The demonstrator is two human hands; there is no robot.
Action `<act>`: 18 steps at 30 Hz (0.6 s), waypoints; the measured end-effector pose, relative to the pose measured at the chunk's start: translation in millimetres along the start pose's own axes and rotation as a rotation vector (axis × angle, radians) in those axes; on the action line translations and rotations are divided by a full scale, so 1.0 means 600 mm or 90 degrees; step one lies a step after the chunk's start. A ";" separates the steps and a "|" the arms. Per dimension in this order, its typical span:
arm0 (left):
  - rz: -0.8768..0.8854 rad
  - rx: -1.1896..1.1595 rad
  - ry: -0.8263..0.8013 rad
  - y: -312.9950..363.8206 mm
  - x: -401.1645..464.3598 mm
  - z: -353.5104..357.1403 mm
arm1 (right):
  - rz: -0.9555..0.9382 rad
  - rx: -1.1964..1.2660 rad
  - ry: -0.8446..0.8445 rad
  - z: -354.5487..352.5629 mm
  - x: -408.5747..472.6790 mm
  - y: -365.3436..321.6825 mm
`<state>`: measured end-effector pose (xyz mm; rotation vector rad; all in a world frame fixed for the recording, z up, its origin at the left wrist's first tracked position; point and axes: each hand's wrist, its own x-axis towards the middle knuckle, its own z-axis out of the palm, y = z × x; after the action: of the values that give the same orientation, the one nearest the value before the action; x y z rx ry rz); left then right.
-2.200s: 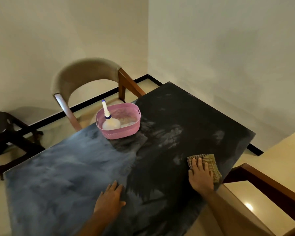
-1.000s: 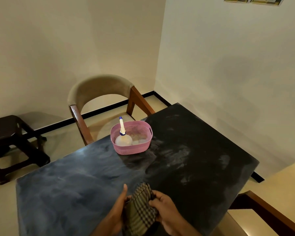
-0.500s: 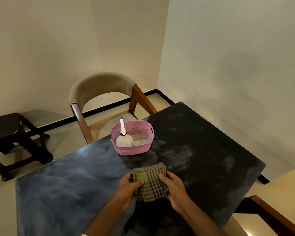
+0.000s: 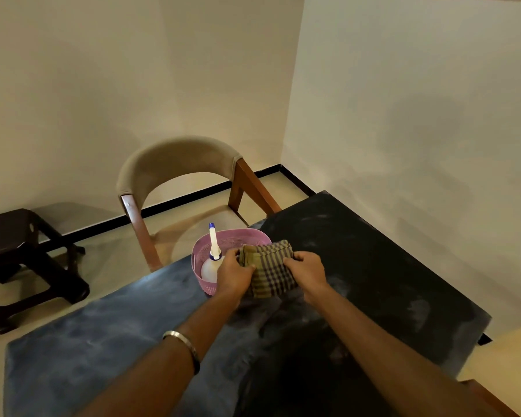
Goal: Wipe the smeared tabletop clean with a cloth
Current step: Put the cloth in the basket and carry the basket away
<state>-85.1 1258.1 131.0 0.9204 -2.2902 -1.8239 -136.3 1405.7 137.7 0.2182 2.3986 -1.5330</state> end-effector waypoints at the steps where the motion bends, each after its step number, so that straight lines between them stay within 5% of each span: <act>1: 0.000 0.021 0.009 0.007 0.017 0.003 | -0.008 -0.029 -0.002 0.002 0.017 -0.010; 18: -0.016 0.120 0.048 -0.015 0.162 0.046 | -0.135 -0.245 -0.120 0.107 0.179 -0.036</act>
<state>-172.4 1233.0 85.4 1.0297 -2.4461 -1.5723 -233.8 1335.6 96.9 -0.2577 2.5611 -1.0761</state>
